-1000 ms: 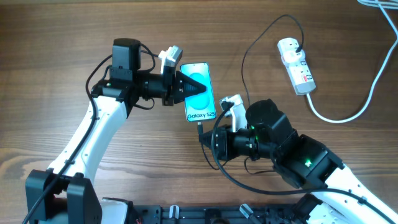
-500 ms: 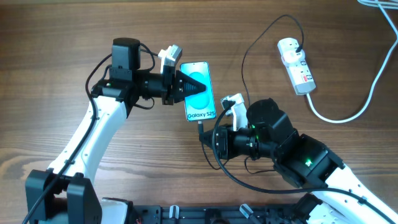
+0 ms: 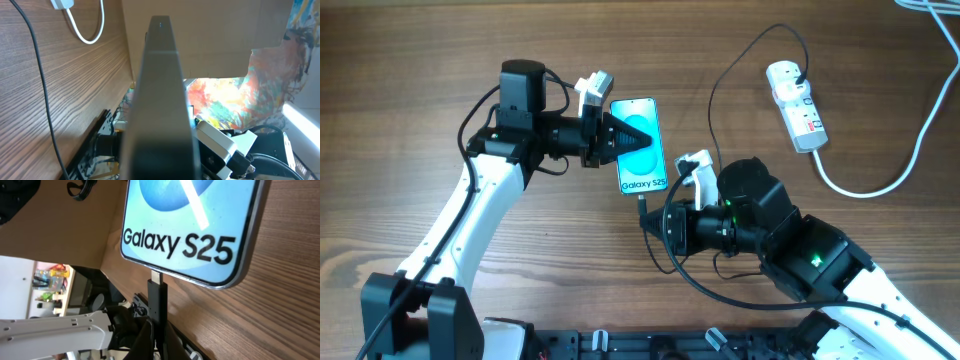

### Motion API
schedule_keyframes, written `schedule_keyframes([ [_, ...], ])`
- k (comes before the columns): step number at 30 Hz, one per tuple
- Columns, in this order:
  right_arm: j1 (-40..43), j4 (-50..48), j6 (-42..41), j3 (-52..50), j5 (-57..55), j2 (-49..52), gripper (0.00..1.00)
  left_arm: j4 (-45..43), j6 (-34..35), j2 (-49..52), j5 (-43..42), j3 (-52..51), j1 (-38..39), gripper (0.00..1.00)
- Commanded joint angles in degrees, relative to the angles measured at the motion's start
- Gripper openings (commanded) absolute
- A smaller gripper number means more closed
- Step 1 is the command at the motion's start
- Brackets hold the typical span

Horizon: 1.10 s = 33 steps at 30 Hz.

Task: Plug charger to phone and switch on socket

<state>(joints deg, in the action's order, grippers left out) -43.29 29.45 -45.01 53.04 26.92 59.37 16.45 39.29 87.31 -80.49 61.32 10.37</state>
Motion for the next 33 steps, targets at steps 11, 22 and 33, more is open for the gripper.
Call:
schedule_keyframes([
  [11,0.26,-1.53,-1.49,0.85,-2.14,0.00,0.04,-0.42,-1.55,-1.29,-2.40,0.50,-0.39,0.04],
  [22,0.26,-1.14,-1.49,0.85,-2.10,-0.02,0.04,-2.12,-1.57,-1.29,-2.40,0.50,-0.39,0.04],
  [33,0.26,-1.18,-1.68,0.85,-3.45,0.00,0.04,-2.14,-1.60,-1.29,-2.40,0.50,-0.39,0.04],
])
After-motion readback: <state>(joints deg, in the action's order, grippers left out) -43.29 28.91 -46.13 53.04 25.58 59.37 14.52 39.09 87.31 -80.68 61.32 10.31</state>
